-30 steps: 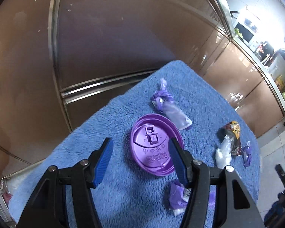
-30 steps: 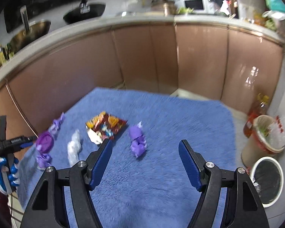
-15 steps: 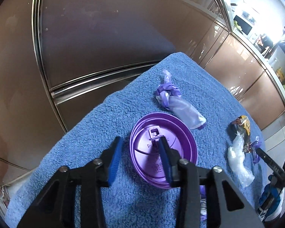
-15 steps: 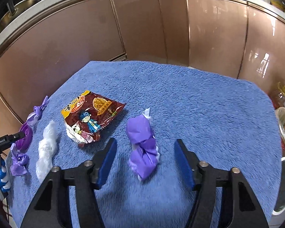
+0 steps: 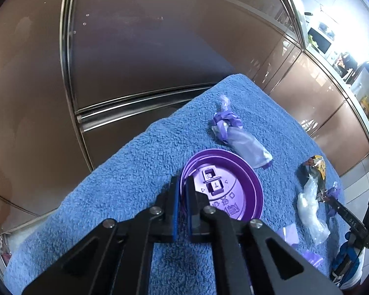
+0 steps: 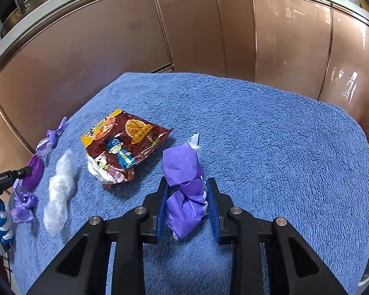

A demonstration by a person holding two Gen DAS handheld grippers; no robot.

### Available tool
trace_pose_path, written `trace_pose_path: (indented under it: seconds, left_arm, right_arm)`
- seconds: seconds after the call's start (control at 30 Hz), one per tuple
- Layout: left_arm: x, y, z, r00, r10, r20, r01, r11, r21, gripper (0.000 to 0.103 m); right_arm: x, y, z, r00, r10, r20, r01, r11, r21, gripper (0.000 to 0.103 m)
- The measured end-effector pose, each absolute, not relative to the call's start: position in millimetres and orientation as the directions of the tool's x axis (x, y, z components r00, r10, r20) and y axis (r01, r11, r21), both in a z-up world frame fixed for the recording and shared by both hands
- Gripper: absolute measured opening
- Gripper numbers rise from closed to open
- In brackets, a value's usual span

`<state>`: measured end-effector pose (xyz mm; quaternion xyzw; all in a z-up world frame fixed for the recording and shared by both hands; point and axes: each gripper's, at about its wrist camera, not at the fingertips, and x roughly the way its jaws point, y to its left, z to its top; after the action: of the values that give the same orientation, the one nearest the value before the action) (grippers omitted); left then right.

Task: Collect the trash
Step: 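Grasp the purple cup lid with the left tool while the right grasps a purple wrapper, then carry lid and purple wrapper to the white bin and open both tools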

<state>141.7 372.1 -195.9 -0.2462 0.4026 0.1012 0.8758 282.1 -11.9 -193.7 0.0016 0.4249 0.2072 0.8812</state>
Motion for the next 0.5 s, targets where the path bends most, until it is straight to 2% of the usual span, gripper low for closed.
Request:
trace_pose_path:
  seconds: [0.23, 0.5]
  left_arm:
    - [119, 375, -177, 0.68, -0.006, -0.733, -0.388, 0.845, -0.367, 0.004]
    - [78, 369, -126, 0.734, 0.015, -0.679, -0.36, 0.856, -0.37, 0.004]
  right_arm:
    - [250, -31, -168, 0.578, 0.385, -0.719, -0.378, 0.908, 0.182, 0.029]
    - [196, -56, -137, 0.609, 0.409, -0.68, -0.394, 0.9, 0.188, 0.029]
